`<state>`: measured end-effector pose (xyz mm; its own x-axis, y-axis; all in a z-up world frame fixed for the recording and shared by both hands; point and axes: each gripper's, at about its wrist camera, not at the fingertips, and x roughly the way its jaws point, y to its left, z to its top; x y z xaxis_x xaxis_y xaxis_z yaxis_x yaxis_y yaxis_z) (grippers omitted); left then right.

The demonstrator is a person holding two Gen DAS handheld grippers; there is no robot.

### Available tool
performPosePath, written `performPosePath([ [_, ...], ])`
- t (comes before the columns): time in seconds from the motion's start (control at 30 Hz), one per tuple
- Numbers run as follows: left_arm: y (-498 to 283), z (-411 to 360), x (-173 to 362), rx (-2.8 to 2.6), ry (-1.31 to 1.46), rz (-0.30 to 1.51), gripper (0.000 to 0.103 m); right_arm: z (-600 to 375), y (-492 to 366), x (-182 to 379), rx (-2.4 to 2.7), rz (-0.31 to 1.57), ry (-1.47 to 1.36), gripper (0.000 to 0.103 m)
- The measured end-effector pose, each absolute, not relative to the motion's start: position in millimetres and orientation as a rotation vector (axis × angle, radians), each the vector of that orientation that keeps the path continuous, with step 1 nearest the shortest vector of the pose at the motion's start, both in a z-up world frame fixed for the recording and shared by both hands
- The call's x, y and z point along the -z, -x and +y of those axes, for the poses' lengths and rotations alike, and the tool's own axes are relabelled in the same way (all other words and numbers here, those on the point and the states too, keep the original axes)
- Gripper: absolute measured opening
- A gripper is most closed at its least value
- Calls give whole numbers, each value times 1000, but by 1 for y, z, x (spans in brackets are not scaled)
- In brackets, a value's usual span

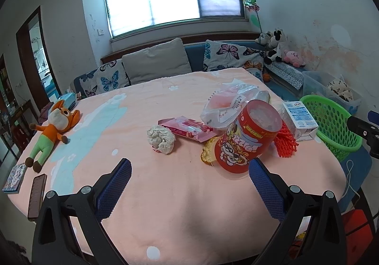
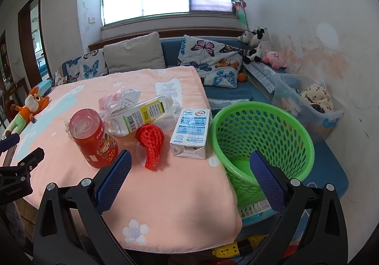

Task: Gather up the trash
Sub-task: 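Approach the table with both tools open, moving toward the red canister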

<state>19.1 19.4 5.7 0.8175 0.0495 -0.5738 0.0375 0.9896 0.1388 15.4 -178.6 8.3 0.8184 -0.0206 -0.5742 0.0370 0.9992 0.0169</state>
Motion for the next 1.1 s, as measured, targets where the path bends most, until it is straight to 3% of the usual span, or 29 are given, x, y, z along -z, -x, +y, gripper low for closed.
performPosePath([
  [1.1, -21, 12, -2, -1, -151, 619, 96, -183, -18, -7, 35, 618, -29, 99],
])
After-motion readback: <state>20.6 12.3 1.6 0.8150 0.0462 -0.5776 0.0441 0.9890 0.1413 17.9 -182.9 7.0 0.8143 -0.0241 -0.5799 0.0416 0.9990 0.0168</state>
